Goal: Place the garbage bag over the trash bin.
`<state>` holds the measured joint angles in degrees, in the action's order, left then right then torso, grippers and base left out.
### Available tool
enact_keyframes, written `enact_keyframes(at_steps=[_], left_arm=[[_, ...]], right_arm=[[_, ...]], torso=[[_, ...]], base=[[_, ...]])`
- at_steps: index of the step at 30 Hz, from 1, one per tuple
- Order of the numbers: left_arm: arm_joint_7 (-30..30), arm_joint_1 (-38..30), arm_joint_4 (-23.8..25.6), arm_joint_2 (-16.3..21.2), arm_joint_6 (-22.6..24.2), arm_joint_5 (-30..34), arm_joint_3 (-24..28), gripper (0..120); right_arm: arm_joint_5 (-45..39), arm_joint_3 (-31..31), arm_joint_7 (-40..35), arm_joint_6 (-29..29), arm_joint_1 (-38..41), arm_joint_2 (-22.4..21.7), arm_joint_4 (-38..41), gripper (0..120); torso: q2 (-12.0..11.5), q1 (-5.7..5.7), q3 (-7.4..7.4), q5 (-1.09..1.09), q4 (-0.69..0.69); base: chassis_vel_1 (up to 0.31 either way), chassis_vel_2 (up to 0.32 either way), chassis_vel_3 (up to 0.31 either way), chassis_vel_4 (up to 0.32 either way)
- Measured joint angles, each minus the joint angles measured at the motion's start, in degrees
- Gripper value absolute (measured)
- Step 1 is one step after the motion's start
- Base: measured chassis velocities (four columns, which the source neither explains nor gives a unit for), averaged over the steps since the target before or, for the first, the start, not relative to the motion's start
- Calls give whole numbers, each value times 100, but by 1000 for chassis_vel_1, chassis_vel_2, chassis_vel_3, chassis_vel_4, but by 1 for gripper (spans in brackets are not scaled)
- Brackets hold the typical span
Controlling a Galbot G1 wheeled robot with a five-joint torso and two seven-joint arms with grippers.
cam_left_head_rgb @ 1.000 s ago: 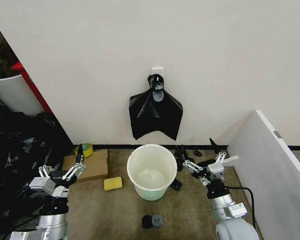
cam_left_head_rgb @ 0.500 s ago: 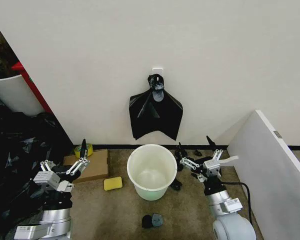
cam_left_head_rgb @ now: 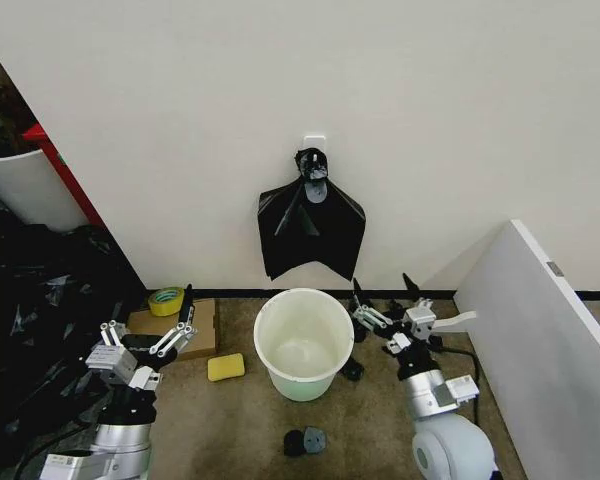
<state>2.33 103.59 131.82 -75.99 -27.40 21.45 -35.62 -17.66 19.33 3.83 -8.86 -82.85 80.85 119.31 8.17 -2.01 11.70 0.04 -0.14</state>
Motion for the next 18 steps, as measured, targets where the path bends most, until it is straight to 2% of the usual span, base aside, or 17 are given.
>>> enact_keyframes(at_steps=[4, 9, 18], left_arm=[[0, 36, 36, -25, -51, -2, -47, 100], [-5, 64, 102, -73, -86, -2, -89, 100], [-16, 206, 138, -251, -193, -121, -112, 100]], right_arm=[[-86, -108, 60, 16, 129, 41, -126, 100], [-589, -258, 75, 209, 287, 72, -191, 100], [-2221, -603, 50, 657, 1146, 262, -609, 100]], torso=[[0, 0, 0, -1, -1], [0, 0, 0, -1, -1], [0, 0, 0, -1, 0]], base=[[0, 0, 0, 0], [0, 0, 0, 0], [0, 0, 0, 0]])
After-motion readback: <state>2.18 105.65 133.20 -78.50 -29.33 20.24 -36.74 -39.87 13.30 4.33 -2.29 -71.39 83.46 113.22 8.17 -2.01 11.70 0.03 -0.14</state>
